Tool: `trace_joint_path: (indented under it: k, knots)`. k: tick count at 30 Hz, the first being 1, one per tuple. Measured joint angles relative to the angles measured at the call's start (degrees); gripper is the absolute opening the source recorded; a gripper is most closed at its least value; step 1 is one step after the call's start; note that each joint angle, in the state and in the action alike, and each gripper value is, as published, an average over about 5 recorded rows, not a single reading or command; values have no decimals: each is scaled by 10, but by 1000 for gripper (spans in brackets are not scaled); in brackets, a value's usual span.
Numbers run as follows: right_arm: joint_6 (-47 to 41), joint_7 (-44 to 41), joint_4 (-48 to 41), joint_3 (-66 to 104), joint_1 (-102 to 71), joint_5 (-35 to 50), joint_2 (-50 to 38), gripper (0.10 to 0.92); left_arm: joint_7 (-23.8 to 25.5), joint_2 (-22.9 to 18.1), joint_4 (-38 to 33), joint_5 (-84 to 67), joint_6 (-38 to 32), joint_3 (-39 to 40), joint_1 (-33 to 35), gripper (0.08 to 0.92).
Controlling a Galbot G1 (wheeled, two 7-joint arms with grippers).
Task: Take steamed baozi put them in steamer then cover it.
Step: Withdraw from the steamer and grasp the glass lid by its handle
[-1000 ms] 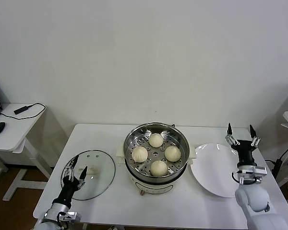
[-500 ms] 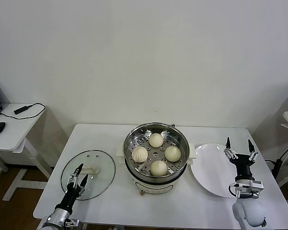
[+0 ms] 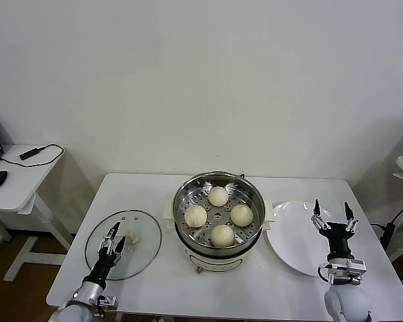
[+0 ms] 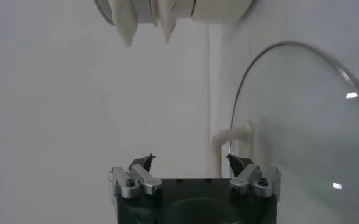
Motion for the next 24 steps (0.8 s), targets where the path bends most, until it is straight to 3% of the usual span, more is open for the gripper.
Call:
trace_joint_path:
  k: [16, 19, 24]
  knots:
    - [3, -2, -2, 5, -6, -14, 9, 823, -6, -5, 36, 8, 6, 12, -47, 819]
    - [3, -2, -3, 5, -8, -17, 9, 823, -6, -6, 43, 9, 5, 15, -55, 778]
    - [4, -2, -3, 6, -8, -21, 8, 823, -5, -4, 60, 8, 2, 17, -64, 638]
